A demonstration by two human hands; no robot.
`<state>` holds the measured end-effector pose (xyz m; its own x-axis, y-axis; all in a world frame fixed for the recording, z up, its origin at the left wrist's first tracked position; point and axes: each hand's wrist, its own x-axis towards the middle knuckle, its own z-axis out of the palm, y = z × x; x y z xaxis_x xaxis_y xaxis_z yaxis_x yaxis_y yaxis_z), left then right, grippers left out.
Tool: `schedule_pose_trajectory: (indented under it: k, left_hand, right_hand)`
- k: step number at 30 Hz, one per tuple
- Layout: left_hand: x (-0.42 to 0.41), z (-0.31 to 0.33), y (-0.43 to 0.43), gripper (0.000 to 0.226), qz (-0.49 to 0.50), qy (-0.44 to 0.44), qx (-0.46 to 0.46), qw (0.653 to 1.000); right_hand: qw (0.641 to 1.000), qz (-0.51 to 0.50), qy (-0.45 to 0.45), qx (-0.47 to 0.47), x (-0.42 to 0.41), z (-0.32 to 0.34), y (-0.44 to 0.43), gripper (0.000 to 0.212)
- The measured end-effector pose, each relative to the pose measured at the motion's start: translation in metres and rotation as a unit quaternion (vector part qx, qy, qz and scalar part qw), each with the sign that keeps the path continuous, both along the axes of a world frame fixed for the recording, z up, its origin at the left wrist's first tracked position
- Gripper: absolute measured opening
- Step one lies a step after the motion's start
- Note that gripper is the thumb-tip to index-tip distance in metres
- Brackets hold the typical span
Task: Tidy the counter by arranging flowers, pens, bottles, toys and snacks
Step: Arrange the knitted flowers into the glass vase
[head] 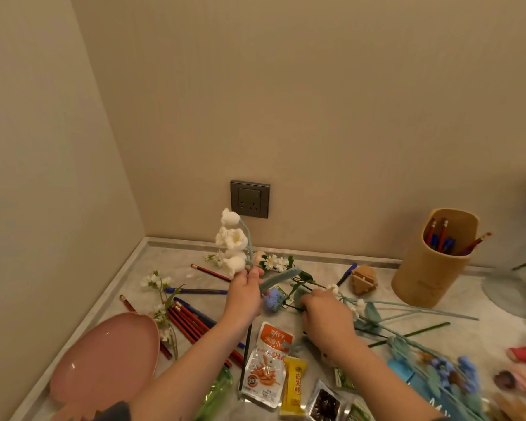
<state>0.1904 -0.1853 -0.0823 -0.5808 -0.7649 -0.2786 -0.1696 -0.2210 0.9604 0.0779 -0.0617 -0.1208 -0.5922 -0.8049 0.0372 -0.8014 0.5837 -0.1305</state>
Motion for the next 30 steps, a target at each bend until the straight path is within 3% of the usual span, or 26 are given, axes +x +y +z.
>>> schedule_pose_trajectory:
  k: [8,16,18,21,27,30]
  left_hand:
    - [0.007,0.004,0.003,0.023,-0.022,0.017,0.005,1.000]
    - [0.010,0.028,0.011,0.027,0.014,0.078,-0.013,0.997]
    - [0.008,0.038,0.013,0.027,0.011,0.097,-0.003,0.995]
    - [0.002,0.058,0.019,0.028,-0.014,0.126,0.004,0.992]
    - [-0.032,0.108,0.047,0.017,-0.103,0.163,0.012,0.981]
    - [-0.054,0.123,0.072,0.017,-0.153,0.150,-0.039,0.976]
  right_hand:
    - [0.994,0.068,0.064,0.060,-0.007,-0.008,-0.002,0.026]
    - [0.985,-0.026,-0.060,-0.160,-0.008,0.065,-0.001,0.027]
    - [0.967,-0.040,-0.123,-0.220,-0.010,0.092,0.002,0.024]
    - [0.913,-0.032,-0.222,-0.342,-0.012,0.134,0.012,0.019]
    - [0.842,-0.039,-0.289,-0.453,-0.021,0.197,0.051,0.016]
    - [0.820,-0.059,-0.304,-0.482,-0.029,0.213,0.077,0.015]
